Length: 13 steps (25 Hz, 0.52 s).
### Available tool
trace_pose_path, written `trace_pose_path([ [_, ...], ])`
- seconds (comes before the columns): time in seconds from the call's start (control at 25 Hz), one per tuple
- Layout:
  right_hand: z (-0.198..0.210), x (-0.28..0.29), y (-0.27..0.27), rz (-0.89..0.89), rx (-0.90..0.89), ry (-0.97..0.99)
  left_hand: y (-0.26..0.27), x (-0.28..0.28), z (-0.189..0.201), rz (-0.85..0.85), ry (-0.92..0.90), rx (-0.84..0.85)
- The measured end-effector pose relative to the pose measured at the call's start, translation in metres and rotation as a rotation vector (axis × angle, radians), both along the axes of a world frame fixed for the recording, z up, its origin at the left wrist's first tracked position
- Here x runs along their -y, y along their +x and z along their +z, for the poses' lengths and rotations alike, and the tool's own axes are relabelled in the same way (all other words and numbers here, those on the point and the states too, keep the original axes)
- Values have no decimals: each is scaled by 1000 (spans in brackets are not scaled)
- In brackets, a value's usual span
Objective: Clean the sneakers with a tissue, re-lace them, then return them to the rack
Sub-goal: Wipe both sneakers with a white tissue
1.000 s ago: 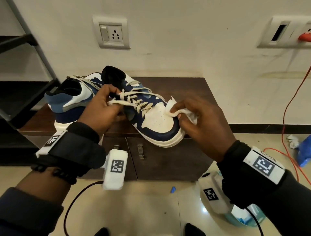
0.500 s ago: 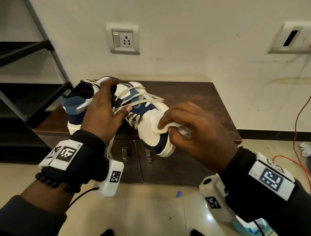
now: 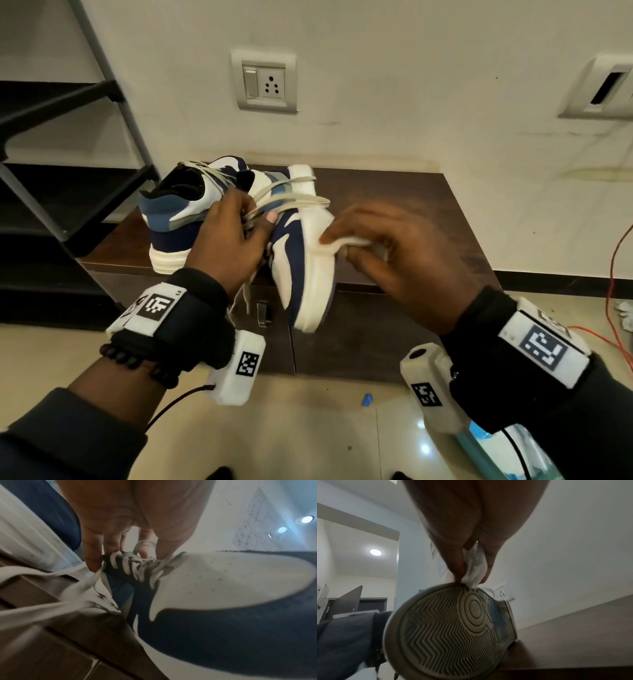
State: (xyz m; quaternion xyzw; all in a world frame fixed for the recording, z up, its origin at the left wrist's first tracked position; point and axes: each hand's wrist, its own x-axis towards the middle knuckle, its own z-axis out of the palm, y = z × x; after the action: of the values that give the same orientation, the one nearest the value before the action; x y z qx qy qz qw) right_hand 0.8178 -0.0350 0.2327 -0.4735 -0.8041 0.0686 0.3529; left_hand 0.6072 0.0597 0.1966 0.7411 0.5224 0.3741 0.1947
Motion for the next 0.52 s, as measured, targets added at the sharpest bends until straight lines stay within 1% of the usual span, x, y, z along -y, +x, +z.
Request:
trace_pose_path([
  [0.08, 2, -2, -5, -29, 33, 71, 1, 0, -1, -64, 11, 26],
  [0.12, 2, 0, -8, 7, 72, 93, 2, 0, -1, -66, -2, 44],
  [0.24, 3, 4, -15, 124, 160, 98, 4, -7, -1, -92, -121, 160],
  [0.28, 2, 3, -14, 111, 174, 96, 3, -10, -1, -117, -144, 186],
  [0.32, 1, -1, -11, 59, 169, 94, 3, -12, 0, -137, -152, 199],
  [0.4, 2, -6, -6, -80, 96, 63, 3, -15, 1, -145, -153, 196],
  [0.44, 3, -6, -5, -110, 77, 50, 4, -14, 1, -146, -146, 197],
  [0.48, 3, -4, -5, -93, 91, 52, 5, -13, 1, -148, -140, 207],
  [0.52, 2, 1, -5, -31, 132, 61, 6, -13, 1, -150, -131, 219],
])
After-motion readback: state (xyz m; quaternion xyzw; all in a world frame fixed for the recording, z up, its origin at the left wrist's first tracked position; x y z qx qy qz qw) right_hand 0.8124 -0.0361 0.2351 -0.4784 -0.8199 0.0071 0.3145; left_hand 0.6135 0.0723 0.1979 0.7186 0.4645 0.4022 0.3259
